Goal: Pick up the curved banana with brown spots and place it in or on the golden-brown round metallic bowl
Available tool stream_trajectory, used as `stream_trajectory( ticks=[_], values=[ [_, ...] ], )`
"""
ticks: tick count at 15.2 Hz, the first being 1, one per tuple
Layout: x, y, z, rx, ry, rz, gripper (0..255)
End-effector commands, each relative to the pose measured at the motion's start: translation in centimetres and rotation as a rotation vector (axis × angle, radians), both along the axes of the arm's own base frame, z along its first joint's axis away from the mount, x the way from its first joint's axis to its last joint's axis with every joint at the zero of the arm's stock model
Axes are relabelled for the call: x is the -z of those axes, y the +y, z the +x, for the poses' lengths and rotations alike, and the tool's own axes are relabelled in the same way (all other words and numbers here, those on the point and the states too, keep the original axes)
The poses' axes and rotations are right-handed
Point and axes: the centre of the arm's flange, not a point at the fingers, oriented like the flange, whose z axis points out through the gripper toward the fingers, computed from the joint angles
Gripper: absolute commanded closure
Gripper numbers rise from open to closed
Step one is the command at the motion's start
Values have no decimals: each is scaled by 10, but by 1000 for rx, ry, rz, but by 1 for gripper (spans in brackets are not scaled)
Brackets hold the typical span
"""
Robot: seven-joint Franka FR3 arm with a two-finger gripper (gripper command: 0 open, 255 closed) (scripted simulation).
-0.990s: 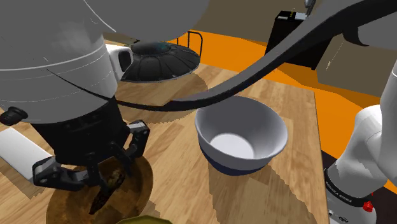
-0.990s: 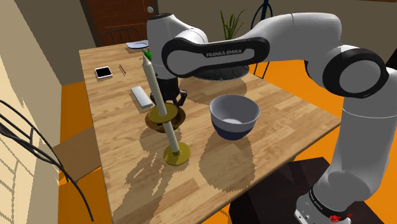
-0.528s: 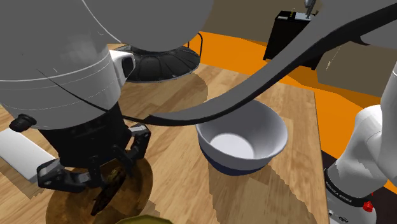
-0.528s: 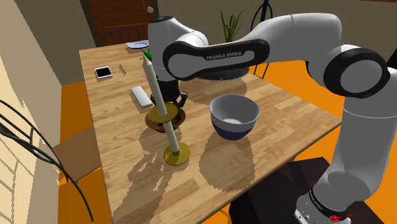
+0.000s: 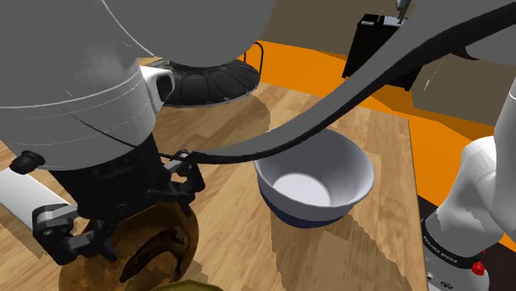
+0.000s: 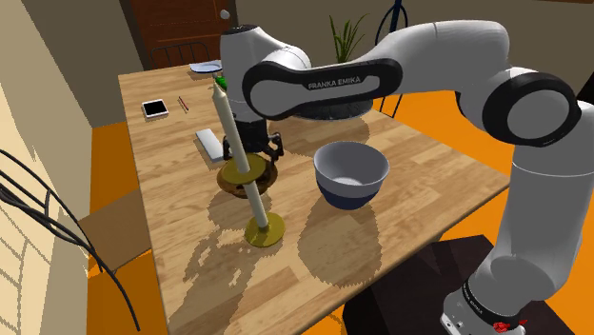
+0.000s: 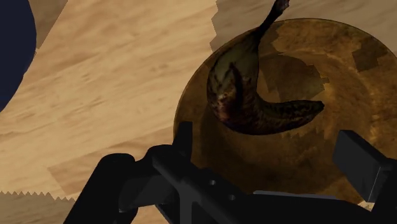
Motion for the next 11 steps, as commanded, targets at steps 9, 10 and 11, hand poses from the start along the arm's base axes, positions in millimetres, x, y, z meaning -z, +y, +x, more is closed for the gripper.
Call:
stream_trajectory(
  ticks=[9,10,11],
  values=[
    [-44,-1,-2,0,0,0,0],
    [-44,-1,-2,0,0,0,0],
    [-44,-1,-2,0,0,0,0]
  ],
)
